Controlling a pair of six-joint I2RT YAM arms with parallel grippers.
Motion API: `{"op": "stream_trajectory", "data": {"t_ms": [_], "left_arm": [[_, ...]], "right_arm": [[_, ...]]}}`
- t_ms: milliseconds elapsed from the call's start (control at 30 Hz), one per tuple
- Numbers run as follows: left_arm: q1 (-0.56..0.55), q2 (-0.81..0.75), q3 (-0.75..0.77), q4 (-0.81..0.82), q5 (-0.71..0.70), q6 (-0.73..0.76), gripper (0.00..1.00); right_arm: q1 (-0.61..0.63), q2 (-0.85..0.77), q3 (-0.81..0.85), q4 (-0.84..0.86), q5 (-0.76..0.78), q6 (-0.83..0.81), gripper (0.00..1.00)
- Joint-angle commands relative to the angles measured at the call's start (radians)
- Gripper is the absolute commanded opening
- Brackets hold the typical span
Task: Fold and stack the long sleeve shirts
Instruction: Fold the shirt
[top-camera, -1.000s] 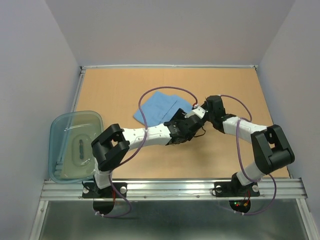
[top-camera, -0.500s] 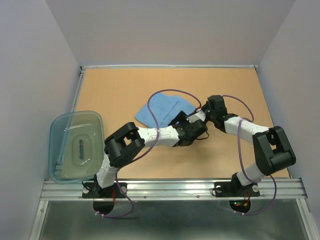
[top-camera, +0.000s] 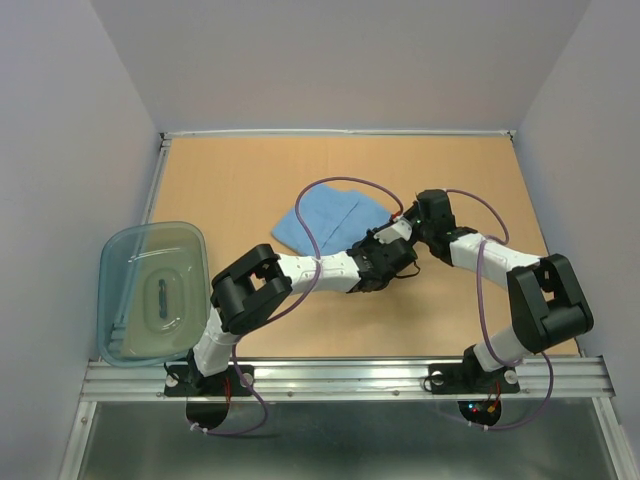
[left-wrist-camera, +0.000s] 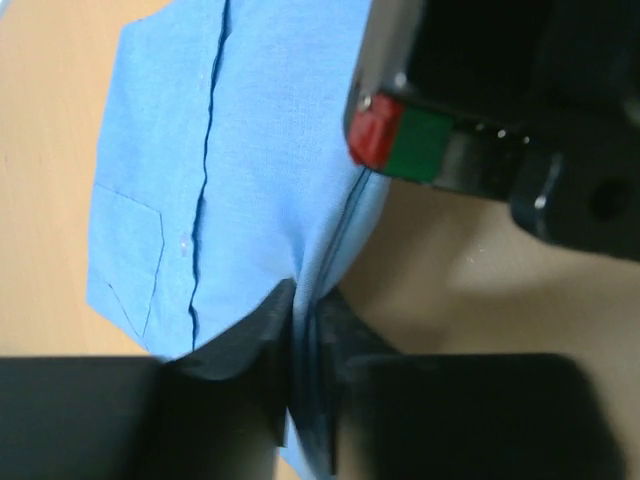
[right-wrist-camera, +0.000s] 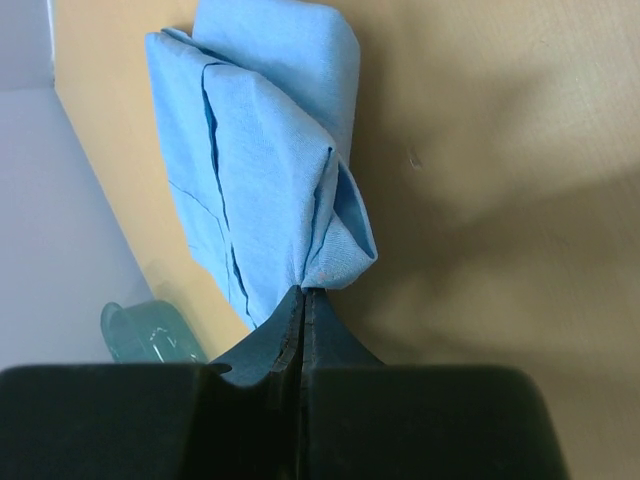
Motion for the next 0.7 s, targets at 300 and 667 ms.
{"op": "stream_trajectory", "data": {"t_ms": [300,667], "left_arm": [[-0.018,-0.083,-0.024,-0.072,0.066,-0.043,0.0],[0.008,-0.085,0.207,-0.308,0.28,-0.1,0.0]], "right_arm": [[-0.05,-0.077,0.114,-0.046,0.027,-0.093,0.57],[-0.27,-0.254,0.327,-0.426,0.098,-0.378,1.0]]}}
